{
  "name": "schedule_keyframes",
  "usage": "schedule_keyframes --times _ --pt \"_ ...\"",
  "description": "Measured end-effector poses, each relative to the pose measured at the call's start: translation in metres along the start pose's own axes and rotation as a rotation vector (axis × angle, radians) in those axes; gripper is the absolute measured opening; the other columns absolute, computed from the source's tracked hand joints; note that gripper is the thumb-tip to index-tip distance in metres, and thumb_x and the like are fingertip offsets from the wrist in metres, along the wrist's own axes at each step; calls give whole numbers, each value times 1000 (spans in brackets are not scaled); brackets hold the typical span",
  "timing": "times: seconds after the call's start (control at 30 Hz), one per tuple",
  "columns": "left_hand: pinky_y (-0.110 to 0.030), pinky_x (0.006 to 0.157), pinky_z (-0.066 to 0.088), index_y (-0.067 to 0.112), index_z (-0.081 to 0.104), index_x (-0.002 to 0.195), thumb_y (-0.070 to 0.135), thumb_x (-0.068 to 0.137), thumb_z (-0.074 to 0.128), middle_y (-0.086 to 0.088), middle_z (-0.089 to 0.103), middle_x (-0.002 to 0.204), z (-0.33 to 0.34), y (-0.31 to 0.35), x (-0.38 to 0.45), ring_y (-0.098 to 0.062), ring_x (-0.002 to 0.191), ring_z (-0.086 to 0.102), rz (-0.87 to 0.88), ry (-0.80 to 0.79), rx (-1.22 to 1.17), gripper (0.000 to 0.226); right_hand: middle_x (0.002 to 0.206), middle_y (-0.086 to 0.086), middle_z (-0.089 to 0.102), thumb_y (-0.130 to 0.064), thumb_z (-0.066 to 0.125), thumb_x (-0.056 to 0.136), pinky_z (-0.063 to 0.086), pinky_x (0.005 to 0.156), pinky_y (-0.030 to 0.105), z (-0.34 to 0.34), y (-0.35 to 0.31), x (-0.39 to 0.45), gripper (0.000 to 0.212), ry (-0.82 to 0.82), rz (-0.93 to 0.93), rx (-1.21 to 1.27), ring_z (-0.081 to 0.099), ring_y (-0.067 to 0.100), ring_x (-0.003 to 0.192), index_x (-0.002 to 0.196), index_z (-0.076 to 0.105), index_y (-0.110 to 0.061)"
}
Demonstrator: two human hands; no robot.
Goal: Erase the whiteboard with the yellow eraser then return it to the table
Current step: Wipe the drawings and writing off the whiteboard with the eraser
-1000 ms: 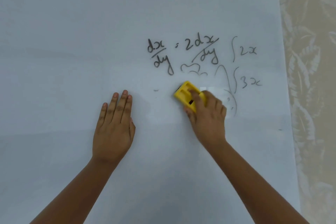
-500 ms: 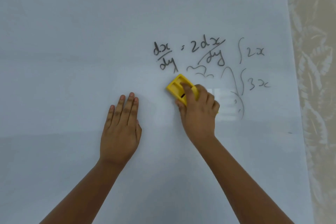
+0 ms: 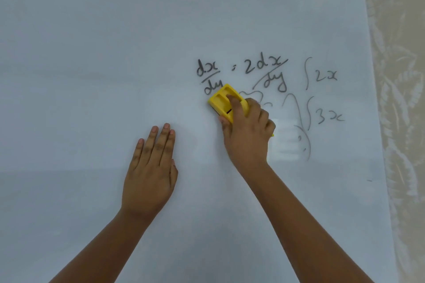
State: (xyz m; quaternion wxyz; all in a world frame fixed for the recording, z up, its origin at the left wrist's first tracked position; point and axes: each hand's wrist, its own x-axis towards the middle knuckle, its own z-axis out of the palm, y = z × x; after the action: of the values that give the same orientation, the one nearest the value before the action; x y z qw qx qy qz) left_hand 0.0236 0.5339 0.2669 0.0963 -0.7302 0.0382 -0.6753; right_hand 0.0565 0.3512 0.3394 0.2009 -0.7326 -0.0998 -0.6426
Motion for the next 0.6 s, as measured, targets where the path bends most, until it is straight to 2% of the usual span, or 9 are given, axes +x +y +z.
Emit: schedule_keyframes --times 0.07,0.17,0.23,0.3,0.37,0.47,0.6 --pt "-43 114 18 0 34 142 17 93 28 -15 33 149 0 -1 1 -29 139 26 2 -3 -7 52 135 13 42 -41 47 91 33 87 46 1 -21 12 48 -17 29 21 44 33 108 136 37 -26" --pt "-43 114 17 0 35 141 17 93 28 -15 34 148 -2 0 0 -28 138 27 -2 -2 -9 52 129 15 49 -39 51 90 38 83 46 2 -44 -4 46 -10 -117 32 49 34 102 132 43 -24" --pt "-42 114 17 0 35 141 17 93 28 -15 35 148 -3 0 1 -28 138 27 -4 -4 -11 51 128 14 51 -39 53 89 38 83 46 1 -35 -14 45 -4 -195 43 50 34 101 131 46 -25" --pt "-42 113 18 0 36 141 17 93 29 -14 35 148 -4 1 0 -29 138 27 -5 -10 -12 51 130 14 49 -40 51 89 36 83 46 -1 -14 -9 46 3 -150 44 49 35 103 133 44 -26" --pt "-42 114 18 0 35 141 17 93 29 -14 34 148 -3 2 0 -29 138 26 -4 -16 -10 51 135 14 44 -41 49 91 33 85 45 -1 -2 11 49 10 -22 26 45 34 107 136 38 -27" --pt "-41 115 15 0 34 142 17 93 28 -14 32 149 -2 0 0 -28 139 25 -3 -22 -15 52 137 14 39 -44 44 93 32 90 46 4 -16 42 51 8 86 16 42 33 112 139 31 -28" --pt "-41 115 16 1 34 142 16 93 29 -14 34 149 -4 0 1 -29 139 25 -7 -30 -8 51 135 14 42 -43 44 92 33 85 45 6 -43 36 49 18 -33 19 44 33 107 138 34 -27"
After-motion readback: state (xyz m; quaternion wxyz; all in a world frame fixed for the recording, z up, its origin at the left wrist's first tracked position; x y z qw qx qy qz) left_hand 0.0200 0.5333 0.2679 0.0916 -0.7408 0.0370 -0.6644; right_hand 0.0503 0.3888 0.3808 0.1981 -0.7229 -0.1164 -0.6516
